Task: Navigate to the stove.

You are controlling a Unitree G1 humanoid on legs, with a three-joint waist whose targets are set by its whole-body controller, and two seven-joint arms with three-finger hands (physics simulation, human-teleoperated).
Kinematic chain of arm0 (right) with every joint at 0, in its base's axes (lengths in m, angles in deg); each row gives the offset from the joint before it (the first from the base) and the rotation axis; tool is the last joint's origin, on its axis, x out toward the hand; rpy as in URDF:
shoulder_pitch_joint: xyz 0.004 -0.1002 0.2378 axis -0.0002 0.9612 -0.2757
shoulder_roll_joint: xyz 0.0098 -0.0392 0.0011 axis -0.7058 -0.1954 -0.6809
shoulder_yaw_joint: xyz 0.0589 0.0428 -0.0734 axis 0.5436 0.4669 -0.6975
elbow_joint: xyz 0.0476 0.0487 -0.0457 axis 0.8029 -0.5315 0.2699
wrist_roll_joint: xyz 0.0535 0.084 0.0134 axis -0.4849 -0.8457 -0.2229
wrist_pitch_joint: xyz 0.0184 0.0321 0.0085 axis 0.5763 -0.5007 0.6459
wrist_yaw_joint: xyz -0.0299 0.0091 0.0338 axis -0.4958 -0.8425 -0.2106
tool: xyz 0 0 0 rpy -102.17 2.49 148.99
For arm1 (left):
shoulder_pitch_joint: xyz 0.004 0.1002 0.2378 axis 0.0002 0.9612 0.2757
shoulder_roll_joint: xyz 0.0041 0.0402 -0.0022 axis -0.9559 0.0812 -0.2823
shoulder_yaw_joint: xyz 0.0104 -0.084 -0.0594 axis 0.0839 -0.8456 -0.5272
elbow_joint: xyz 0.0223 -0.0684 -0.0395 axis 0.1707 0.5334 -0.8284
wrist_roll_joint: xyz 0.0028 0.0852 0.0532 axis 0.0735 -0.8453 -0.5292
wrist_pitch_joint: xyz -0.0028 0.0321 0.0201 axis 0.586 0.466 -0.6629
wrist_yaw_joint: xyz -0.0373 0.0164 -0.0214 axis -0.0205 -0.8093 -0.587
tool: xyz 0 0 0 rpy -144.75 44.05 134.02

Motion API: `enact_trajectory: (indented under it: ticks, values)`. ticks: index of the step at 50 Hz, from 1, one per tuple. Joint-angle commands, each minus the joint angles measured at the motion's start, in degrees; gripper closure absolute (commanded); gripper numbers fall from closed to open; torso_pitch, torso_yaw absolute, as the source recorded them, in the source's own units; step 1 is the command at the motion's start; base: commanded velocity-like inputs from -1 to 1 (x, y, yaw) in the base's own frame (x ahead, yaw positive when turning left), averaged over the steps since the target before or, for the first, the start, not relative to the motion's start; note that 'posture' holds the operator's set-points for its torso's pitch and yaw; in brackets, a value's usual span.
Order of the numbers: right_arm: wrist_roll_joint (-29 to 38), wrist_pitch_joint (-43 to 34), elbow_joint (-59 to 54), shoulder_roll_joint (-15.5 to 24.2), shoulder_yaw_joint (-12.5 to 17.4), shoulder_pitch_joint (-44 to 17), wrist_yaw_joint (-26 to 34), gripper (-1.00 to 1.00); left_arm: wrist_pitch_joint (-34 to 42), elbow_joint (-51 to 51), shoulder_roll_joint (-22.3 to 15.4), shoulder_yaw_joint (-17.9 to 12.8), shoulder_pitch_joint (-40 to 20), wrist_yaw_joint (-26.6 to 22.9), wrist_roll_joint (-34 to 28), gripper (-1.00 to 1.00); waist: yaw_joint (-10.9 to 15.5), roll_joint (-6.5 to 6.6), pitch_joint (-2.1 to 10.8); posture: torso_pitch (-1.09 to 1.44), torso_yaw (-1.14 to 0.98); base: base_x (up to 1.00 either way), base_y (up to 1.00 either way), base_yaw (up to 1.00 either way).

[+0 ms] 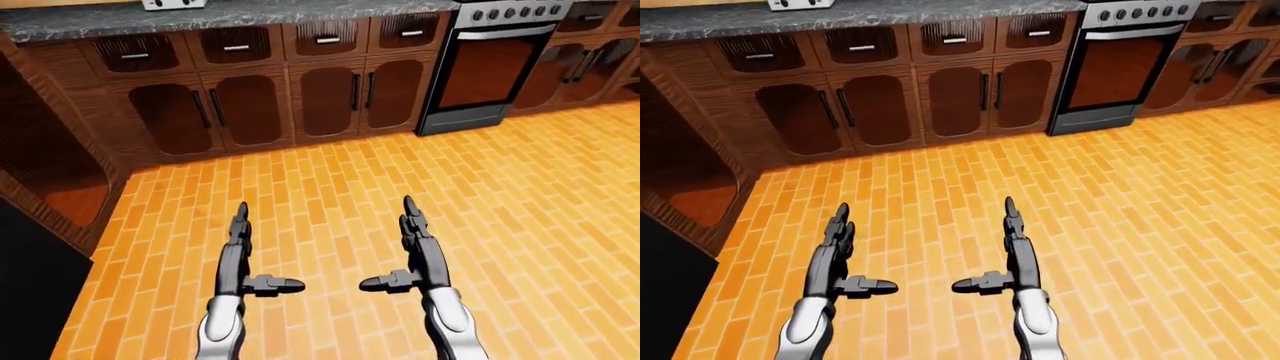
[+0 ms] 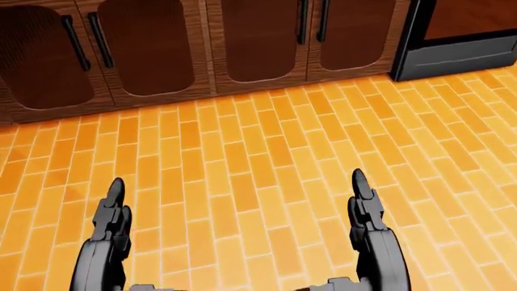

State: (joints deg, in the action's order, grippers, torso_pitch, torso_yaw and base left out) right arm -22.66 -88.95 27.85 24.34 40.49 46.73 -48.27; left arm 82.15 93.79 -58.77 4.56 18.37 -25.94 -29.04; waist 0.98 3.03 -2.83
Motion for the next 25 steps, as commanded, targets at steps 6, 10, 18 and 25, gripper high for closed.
enact_trajectory:
  ticks: [6,10,18,25]
  values:
    - [0.07,1.19,2.62,0.26,0.09,-0.45,-0.14,-1.00,-1.33,-2.08,0.08,0.12,-0.76,-0.01,0.08,-1.00,0.28,0.44,2.09,0.00,0.00,0.03,-0.65,0.00]
    - [0.07,1.44,2.37,0.25,0.09,-0.47,-0.12,-1.00,-1.33,-2.08,0.08,0.12,-0.76,-0.03,0.08,-1.00,0.32,-3.94,1.57,0.00,0.00,0.03,-0.66,0.00]
    - [0.18,1.40,2.39,0.27,0.06,-0.48,-0.13,-1.00,-1.32,-2.08,0.08,0.12,-0.76,-0.03,0.09,-1.00,-0.83,-3.14,1.12,0.00,0.00,0.03,-0.65,0.00]
    - [0.10,1.71,1.77,0.34,0.21,-0.75,-0.05,-1.00,-1.63,-1.88,0.11,0.33,-0.65,0.01,-0.40,-1.00,-0.18,2.44,1.27,0.00,0.00,0.03,-0.66,0.00]
